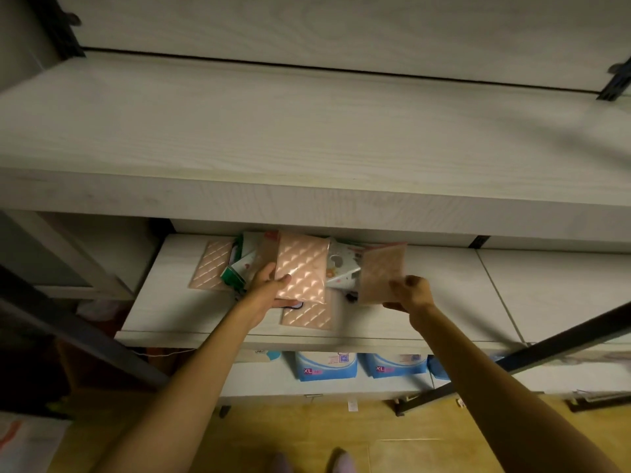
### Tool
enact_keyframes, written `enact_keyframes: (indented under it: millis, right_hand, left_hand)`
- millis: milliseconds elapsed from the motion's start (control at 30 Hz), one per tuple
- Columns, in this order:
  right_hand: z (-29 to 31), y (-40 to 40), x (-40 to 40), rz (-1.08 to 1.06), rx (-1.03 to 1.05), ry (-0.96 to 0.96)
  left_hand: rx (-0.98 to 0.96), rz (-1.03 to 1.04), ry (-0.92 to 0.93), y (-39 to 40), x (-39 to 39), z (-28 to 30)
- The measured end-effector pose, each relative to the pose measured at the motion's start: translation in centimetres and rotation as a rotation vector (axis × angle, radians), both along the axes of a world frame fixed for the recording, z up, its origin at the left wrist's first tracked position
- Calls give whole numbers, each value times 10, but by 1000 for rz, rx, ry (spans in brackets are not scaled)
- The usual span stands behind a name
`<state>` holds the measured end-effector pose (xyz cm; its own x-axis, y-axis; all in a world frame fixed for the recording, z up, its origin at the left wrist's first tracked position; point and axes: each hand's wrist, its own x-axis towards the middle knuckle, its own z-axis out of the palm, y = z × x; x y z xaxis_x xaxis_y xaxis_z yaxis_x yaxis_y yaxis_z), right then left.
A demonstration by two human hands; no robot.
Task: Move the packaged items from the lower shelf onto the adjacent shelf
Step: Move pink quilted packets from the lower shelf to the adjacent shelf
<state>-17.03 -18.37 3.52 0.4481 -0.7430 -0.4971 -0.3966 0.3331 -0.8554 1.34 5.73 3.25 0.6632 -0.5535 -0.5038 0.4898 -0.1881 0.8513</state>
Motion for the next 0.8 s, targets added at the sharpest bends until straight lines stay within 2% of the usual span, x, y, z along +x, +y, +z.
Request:
enact_keyframes:
  millis: [133, 467, 800]
  right_hand:
    - [8, 5, -18, -70, -104, 0]
    - [21, 45, -71, -63, -5, -209]
    - [27, 48, -152, -74, -17, -250]
  left_hand:
    - [-1, 10, 5, 5, -5, -3]
    - [-13, -12, -9, 7, -34, -3]
    - [45, -72, -138, -16, -109, 7]
